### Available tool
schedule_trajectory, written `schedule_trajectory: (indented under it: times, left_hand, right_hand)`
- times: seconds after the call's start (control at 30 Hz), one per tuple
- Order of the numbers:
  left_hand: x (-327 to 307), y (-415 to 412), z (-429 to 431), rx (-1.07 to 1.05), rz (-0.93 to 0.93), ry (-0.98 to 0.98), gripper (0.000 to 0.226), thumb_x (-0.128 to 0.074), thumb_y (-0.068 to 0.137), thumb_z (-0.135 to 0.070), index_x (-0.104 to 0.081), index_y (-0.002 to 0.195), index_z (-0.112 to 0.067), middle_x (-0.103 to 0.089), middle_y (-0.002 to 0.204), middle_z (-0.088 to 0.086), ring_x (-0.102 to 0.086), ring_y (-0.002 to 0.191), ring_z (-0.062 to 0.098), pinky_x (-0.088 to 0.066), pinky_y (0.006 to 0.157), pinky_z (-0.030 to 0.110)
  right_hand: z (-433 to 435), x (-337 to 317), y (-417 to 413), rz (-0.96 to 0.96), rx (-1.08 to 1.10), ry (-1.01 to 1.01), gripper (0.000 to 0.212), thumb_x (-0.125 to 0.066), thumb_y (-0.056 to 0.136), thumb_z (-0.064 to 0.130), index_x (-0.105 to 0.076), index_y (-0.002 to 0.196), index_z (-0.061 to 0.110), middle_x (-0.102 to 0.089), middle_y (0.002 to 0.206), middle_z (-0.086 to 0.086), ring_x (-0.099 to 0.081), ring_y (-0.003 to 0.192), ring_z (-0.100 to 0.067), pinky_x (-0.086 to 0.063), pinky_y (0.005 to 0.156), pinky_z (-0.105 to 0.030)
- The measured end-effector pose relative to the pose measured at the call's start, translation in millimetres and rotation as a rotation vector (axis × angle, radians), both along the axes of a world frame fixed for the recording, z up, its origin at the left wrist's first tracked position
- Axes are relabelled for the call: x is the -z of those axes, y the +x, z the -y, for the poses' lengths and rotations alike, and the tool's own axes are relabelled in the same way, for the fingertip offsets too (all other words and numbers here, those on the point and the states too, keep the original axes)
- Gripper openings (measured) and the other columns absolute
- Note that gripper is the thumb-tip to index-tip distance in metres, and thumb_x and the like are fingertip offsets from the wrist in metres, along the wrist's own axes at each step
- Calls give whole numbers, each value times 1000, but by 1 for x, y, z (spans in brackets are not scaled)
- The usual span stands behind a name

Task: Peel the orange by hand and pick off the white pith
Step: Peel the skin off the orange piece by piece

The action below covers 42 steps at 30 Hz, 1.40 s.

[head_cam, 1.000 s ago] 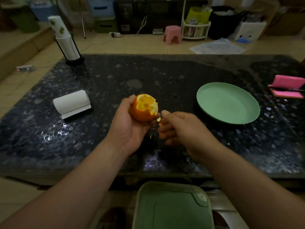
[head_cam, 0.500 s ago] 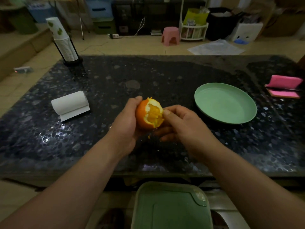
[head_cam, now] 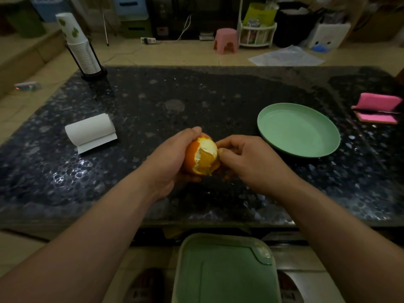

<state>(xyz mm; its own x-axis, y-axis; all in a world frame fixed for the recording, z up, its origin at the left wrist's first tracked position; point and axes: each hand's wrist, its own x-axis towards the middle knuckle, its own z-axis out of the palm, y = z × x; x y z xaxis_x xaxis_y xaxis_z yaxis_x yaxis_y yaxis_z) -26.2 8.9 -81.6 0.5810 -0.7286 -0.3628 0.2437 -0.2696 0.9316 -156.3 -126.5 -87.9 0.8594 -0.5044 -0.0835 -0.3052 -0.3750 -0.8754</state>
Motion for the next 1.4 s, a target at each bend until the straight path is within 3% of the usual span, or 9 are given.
schedule_trajectory:
  times: [0.13,0.3,0.43,0.57,0.77,1.03,1.23,1.4]
  left_hand:
    - [-1,-5,3,-22,63,-43,38,-44,108,-45,-74,112,-21,-76,95,7,-69,74,19,-51,51,28]
    - [-4,-6,2,-10,11,-70,45,-41,109,-48,-76,113,-19,-77,96,10,-69,71,19,-50,48,27]
    - [-7,-5,2,-4,38,-79,45,-40,110,-47,-75,115,-19,-77,97,9,-70,72,18,-50,48,26]
    - [-6,-3,0,13,11,-72,49,-40,109,-49,-74,120,-15,-76,96,11,-68,71,19,-48,47,26]
    - [-4,-2,-1,21,4,-104,47,-41,109,-45,-71,121,-11,-75,95,12,-69,74,21,-52,52,26]
    - [3,-6,1,54,184,-188,42,-39,111,-33,-71,112,-6,-72,95,15,-67,76,23,-54,53,30]
    - [2,-2,-1,51,168,-178,44,-40,111,-38,-70,118,-7,-73,106,24,-69,83,29,-54,60,33]
    - [4,-3,-1,59,235,-189,38,-41,111,-33,-71,115,-9,-75,102,19,-70,80,23,-56,56,29]
  right_hand:
    - [-1,-2,-1,32,21,-46,13,-68,97,16,-75,106,22,-79,79,3,-77,71,-11,-67,74,-40]
    - [1,-4,-3,56,27,-28,17,-65,96,4,-74,103,16,-79,77,-2,-77,69,-11,-62,65,-27]
    - [5,-11,-7,34,-59,120,17,-58,106,16,-73,113,16,-81,91,-7,-78,82,-18,-66,75,-36]
    - [5,-12,-9,32,-85,219,22,-58,109,29,-71,116,13,-81,95,-7,-79,86,-21,-65,73,-34]
    - [6,-14,-9,20,-113,198,15,-58,108,18,-70,118,16,-80,94,-8,-79,86,-20,-65,73,-33]
    - [0,-10,-9,58,-26,-6,14,-70,92,9,-73,103,17,-79,79,-2,-77,70,-13,-65,69,-33]
    - [3,-14,-13,75,-60,83,16,-64,100,8,-73,111,14,-80,83,-4,-77,74,-13,-60,67,-24]
    - [5,-16,-11,24,-76,186,18,-65,97,4,-73,111,12,-81,89,-9,-80,85,-23,-67,77,-38]
